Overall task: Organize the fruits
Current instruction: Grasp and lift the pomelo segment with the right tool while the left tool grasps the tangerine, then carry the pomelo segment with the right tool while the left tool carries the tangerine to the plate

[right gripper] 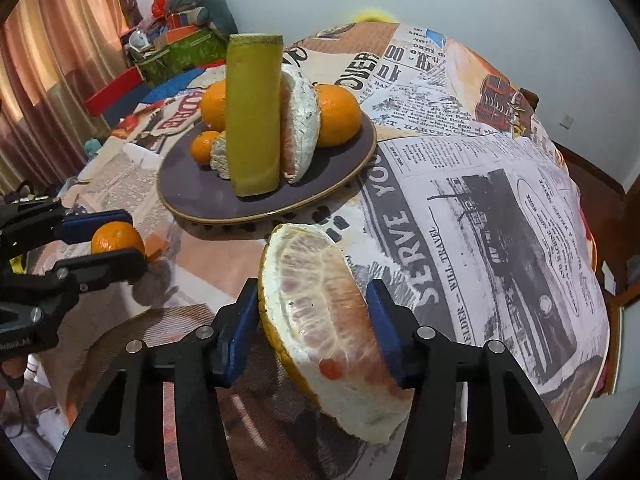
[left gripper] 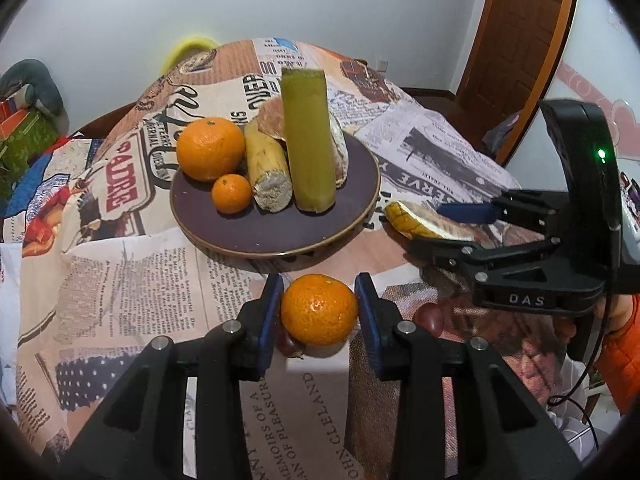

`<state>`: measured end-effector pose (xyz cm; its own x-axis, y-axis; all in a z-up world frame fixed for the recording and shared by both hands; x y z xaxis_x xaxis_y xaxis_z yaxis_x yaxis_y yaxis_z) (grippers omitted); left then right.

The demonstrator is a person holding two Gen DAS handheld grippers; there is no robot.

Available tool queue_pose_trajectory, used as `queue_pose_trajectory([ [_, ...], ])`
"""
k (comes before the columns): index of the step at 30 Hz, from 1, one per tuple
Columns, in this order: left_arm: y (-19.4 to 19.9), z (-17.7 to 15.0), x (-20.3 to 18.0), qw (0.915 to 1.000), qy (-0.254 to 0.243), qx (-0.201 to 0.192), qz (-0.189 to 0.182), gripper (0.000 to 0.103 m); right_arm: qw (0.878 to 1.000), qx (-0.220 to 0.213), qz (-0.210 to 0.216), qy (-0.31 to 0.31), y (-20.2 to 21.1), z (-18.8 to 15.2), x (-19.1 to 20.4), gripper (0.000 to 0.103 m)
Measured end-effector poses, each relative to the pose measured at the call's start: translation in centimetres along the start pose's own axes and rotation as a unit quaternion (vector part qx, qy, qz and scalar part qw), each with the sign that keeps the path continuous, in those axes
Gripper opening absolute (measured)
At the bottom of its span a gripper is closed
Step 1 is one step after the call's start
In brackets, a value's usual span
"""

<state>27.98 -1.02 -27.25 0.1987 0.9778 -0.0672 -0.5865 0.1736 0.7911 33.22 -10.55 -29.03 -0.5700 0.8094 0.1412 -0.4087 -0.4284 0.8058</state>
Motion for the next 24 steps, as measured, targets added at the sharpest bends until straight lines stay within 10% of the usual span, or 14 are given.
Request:
queue_pose_trajectory([
  [24, 4.8, 2.3, 5.6, 0.9966, 0.050, -0.060, 0.025, 0.037, 0.994, -0.102, 0.029, -0.032, 5.3, 5.4, 3.4, 0.049],
])
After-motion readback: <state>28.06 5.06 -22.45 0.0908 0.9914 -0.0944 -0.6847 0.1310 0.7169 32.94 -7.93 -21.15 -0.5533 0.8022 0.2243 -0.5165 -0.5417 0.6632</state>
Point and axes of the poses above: each gripper's, at about its wrist camera, not at the fingertips, and y roughly against the way its jaws point, x to its left, z to its top, the point moved 7 cm from there along -y, roughly the way its jaws point, and after that the axes turned 2 degrees about -y, right-handed, at the moved point
